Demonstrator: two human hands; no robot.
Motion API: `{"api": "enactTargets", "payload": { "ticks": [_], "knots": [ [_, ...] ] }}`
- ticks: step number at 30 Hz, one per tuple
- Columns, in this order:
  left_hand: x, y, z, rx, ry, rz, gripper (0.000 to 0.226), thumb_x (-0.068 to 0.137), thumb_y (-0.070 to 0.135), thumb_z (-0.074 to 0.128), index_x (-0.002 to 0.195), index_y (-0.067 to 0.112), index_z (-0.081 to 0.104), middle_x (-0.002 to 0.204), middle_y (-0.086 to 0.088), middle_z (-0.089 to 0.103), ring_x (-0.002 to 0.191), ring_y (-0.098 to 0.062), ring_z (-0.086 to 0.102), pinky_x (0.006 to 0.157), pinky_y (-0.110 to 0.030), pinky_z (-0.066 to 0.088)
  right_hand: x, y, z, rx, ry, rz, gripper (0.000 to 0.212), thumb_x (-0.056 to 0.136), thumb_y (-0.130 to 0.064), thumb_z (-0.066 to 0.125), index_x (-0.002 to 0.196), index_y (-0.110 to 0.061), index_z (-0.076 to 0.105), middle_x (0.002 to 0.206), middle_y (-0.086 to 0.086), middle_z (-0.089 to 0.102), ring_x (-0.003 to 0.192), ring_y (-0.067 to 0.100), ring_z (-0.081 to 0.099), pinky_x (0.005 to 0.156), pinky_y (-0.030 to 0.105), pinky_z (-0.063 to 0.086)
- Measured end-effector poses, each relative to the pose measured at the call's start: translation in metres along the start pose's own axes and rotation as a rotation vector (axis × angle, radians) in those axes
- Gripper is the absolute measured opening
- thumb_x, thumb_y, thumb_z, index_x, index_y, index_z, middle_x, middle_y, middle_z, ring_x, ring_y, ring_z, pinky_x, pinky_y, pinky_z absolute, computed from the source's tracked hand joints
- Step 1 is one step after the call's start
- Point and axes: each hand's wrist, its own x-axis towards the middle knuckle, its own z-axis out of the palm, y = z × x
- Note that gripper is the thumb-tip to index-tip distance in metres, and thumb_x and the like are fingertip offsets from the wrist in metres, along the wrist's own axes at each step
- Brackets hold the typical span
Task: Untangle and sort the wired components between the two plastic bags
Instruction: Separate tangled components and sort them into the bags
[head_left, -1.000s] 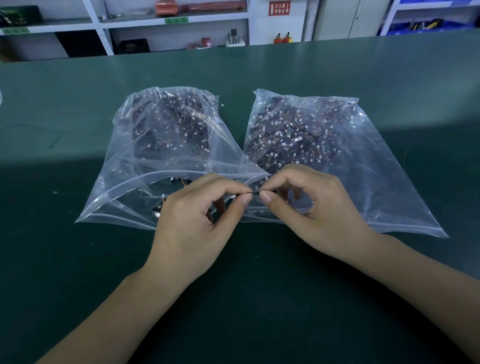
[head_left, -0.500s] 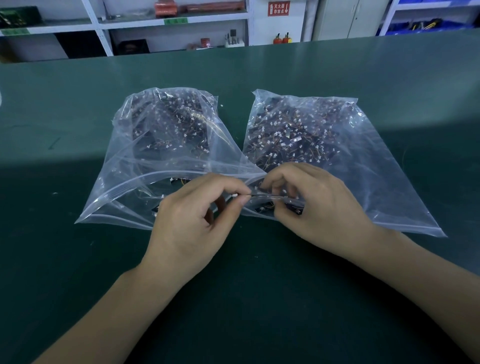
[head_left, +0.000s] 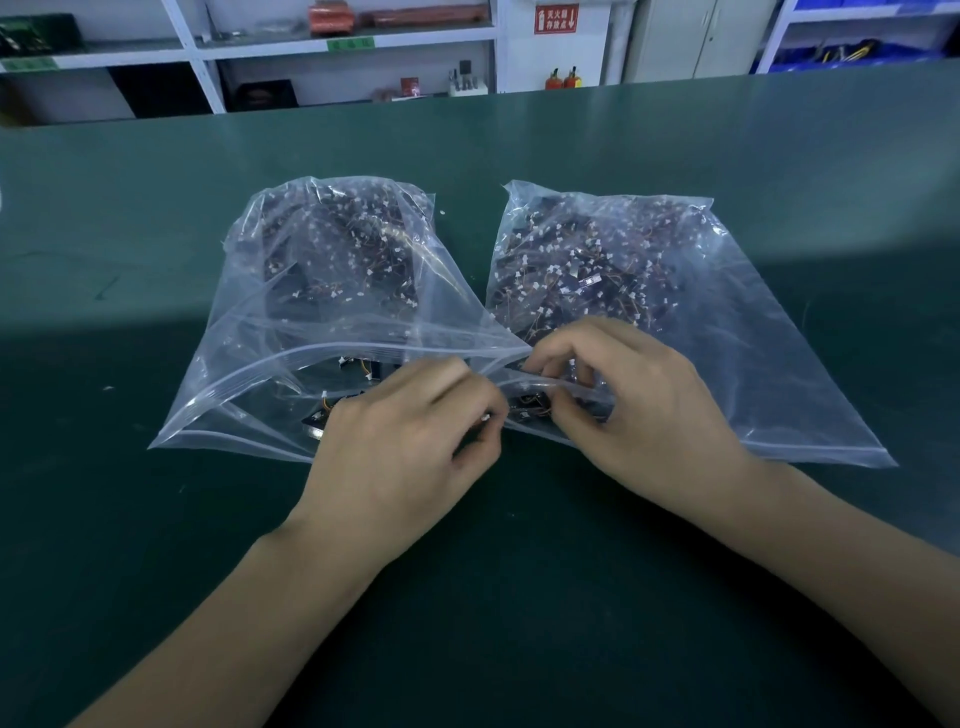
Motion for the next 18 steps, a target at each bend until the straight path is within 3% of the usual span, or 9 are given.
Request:
{"api": "enactTargets", "payload": {
  "ticks": [2,4,8,10,13,15,18],
  "knots": [
    [0.004,0.005,0.004,0.101,0.01,0.062,0.021,0.097,0.013,0.062,0.078,0.02,0.068,0.076,0.006,0.055,0.07,-0.015,0.056,0.05,-0.026,0.034,-0.001,-0.002,0.002,0.019,-0.01,-0.002,0.031,0.081,0.001,0.074,0.104,-0.02,0.071,0.092,-0.015,0.063,0.083,0.002,0.051,0.077,0.023,0.047],
    [0.007,0.011,0.008,0.162,-0.043,0.062,0.017,0.092,0.014,0.071,0.076,0.02,0.07,0.074,0.004,0.056,0.065,-0.02,0.059,0.044,-0.03,0.036,-0.001,-0.003,0.003,0.037,-0.018,0.008,0.032,0.081,0.0,0.073,0.104,-0.021,0.07,0.092,-0.015,0.063,0.084,0.004,0.053,0.076,0.029,0.051],
    [0.008,0.012,0.009,0.191,-0.213,-0.019,0.01,0.086,0.026,0.087,0.08,0.029,0.079,0.063,0.004,0.058,0.051,-0.027,0.063,0.042,-0.027,0.038,-0.002,-0.004,0.005,0.049,-0.018,0.019,0.035,0.08,-0.001,0.073,0.105,-0.025,0.071,0.093,-0.018,0.065,0.086,0.002,0.055,0.077,0.026,0.051],
    [0.005,0.012,0.012,0.257,-0.252,0.007,0.009,0.096,0.037,0.075,0.089,0.034,0.079,0.062,0.005,0.062,0.051,-0.027,0.065,0.046,-0.028,0.04,-0.003,-0.004,0.006,0.052,-0.024,0.017,0.036,0.08,-0.001,0.073,0.105,-0.025,0.071,0.093,-0.017,0.065,0.086,0.003,0.056,0.075,0.03,0.053],
    [0.002,0.015,0.017,0.351,-0.25,-0.009,0.05,0.107,0.054,0.031,0.095,0.036,0.076,0.06,0.002,0.065,0.054,-0.028,0.067,0.053,-0.029,0.033,-0.002,-0.004,0.006,0.058,-0.025,0.019,0.036,0.08,-0.001,0.072,0.105,-0.026,0.071,0.092,-0.017,0.065,0.086,0.004,0.056,0.073,0.034,0.055],
    [0.002,0.016,0.018,0.336,-0.189,-0.012,0.051,0.105,0.052,0.032,0.089,0.033,0.076,0.05,0.001,0.059,0.043,-0.029,0.062,0.05,-0.028,0.028,-0.002,-0.004,0.006,0.065,-0.022,0.022,0.036,0.079,0.0,0.073,0.105,-0.026,0.071,0.092,-0.018,0.065,0.086,0.004,0.056,0.075,0.033,0.054],
    [-0.001,0.013,0.015,0.251,-0.133,0.018,0.035,0.105,0.044,0.044,0.1,0.032,0.076,0.053,0.006,0.06,0.043,-0.026,0.06,0.045,-0.027,0.033,-0.002,-0.003,0.004,0.063,-0.015,0.017,0.034,0.081,0.0,0.074,0.105,-0.025,0.072,0.092,-0.018,0.064,0.085,0.003,0.056,0.076,0.031,0.053]
  ]
}}
